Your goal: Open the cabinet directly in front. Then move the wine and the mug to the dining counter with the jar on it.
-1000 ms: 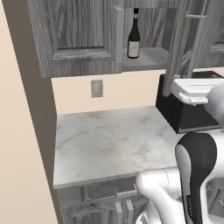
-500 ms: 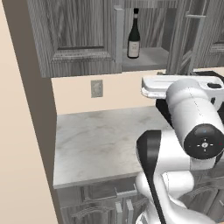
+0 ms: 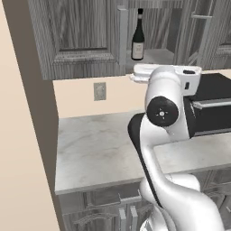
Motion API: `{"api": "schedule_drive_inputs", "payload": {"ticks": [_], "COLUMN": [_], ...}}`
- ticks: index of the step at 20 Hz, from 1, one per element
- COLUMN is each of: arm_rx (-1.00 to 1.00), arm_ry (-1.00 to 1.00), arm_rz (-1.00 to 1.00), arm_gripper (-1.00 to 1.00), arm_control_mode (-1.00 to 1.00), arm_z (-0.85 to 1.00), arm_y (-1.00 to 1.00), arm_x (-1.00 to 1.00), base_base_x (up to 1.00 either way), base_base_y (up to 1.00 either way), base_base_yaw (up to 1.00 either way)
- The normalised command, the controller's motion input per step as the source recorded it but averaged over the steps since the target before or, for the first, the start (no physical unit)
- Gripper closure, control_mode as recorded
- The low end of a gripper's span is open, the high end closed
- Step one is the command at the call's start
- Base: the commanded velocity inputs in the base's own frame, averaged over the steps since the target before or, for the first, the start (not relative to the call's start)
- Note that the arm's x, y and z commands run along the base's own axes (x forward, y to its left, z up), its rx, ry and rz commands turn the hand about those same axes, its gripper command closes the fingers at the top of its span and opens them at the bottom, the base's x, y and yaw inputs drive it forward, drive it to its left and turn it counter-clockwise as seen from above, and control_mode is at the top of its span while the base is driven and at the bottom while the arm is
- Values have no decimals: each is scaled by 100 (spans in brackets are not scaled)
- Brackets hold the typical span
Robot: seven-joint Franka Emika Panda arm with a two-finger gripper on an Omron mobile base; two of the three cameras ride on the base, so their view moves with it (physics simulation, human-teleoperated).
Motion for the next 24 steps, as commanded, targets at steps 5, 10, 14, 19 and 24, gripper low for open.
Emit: {"api": "schedule_drive_inputs", "payload": {"ticks": [5,10,14,19,24], "arm_rx": [-6,-3,0,0,0], "arm_ry": [0,0,1,1,0], "arm_rz": [-53,-42,-28,-22,-18], "arm_gripper": [-100,-100,-100,-100,-100], "arm_control_mode": [-100,-100,-100,-100,-100], "arm_z": [-4,-1,-3,-2,0], "arm_y": [-36,-85,-100,-100,-100], "arm_x": [31,25,5,0,-9], "base_base_x": [0,0,0,0,0], "base_base_y": [0,0,0,0,0], "base_base_yaw": [0,0,0,0,0]}}
